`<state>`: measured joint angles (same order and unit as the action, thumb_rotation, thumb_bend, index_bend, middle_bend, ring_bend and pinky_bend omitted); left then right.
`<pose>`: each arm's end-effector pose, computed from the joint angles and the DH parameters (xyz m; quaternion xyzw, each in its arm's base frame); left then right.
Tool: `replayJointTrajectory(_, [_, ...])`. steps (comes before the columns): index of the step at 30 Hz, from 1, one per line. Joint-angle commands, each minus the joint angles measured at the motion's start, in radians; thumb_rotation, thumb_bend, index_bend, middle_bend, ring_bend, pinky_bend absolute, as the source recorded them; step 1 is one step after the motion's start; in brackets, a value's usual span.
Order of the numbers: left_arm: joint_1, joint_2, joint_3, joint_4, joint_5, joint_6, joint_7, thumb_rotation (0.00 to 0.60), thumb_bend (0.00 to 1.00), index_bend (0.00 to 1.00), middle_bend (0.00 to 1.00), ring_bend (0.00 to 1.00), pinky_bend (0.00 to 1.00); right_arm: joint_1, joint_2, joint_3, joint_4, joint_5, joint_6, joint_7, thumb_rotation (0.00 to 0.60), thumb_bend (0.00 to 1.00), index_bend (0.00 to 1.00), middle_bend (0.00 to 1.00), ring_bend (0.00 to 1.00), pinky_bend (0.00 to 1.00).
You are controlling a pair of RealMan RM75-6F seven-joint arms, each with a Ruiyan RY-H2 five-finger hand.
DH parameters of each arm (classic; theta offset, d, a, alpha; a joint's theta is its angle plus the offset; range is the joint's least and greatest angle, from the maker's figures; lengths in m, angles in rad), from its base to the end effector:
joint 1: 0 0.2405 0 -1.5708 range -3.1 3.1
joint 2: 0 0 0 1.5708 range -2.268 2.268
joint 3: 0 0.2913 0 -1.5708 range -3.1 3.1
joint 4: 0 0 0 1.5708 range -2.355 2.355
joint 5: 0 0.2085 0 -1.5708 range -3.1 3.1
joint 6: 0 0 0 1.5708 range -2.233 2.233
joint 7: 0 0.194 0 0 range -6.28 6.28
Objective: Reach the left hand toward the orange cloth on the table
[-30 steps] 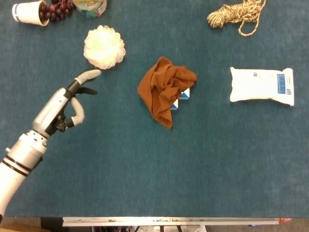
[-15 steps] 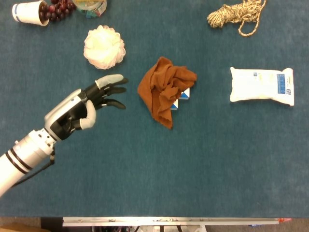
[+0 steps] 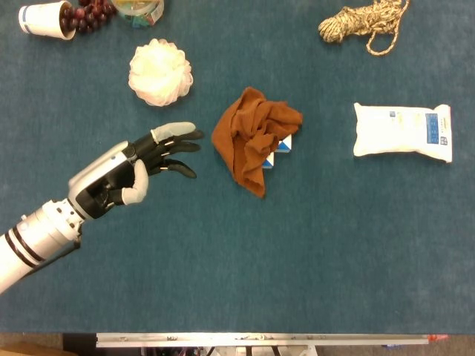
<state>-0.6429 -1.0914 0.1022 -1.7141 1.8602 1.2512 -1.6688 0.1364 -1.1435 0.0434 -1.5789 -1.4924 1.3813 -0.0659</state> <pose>-0.1550 0.3025 0.0884 0.4124 0.7506 0.4982 0.1353 -0.3442 -0.2495 0.1512 0.6363 -0.3823 0.3486 0.5723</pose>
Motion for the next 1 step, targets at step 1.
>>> replayJointTrajectory(1, [-0.002,0.003,0.011,-0.009,-0.008,0.004,0.015,0.600,1.00,0.09,0.12,0.13,0.27,0.007,-0.002,-0.001,0.005,-0.001,-0.011,0.005,0.600,0.17,0.35,0.29,0.14,0.31])
